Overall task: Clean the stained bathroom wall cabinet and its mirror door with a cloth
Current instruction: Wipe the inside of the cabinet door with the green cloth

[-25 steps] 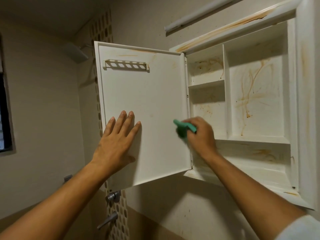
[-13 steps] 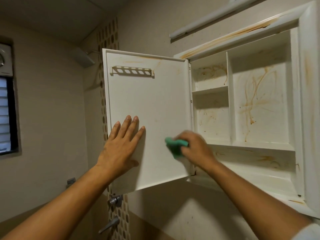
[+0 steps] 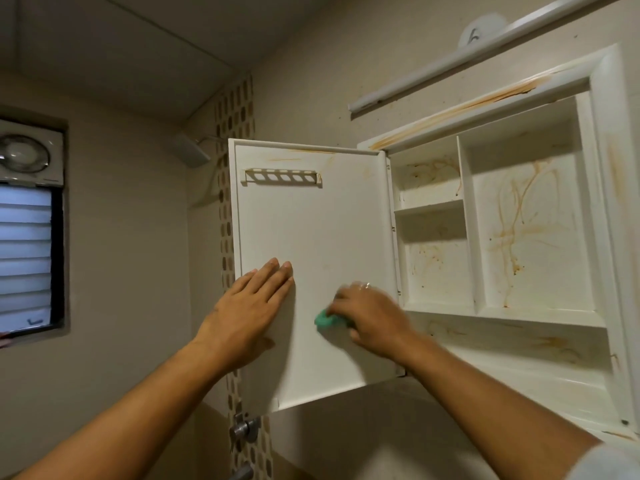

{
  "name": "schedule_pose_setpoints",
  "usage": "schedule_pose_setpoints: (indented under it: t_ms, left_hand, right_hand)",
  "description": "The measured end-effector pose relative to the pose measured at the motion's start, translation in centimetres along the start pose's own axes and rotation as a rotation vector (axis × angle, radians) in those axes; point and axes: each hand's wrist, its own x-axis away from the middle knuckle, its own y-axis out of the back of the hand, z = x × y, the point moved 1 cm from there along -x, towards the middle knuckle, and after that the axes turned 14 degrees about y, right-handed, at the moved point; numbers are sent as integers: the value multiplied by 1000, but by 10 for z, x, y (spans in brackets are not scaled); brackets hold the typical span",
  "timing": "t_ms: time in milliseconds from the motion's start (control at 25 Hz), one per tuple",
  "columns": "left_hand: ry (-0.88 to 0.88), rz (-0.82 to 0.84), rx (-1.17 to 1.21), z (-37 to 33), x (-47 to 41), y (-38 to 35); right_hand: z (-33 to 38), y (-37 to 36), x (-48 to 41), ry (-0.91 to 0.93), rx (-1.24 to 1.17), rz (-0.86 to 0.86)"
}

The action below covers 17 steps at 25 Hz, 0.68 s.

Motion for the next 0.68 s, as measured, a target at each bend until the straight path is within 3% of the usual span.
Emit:
schedule_pose_setpoints:
  t_ms: [160,280,440,560,680]
  left_hand:
    - [-6,-3,12,1,2,-1]
    - [-34,-1,-24,3,-2,8]
    - [-41,-71,-13,3,-23,32]
    - [-24,-108,-2,-8,-62,55]
    - [25,-99,-32,-19,-94,61]
  right_hand:
    - [-65,58,-51,-314,121,-450]
    - [-67,26,-36,-508,77,-362]
    - [-12,-35,41,-720,-39,-242]
    - [-27,-4,38,-847,-241,-94]
    - [-71,64,-24,-858,-246,-301]
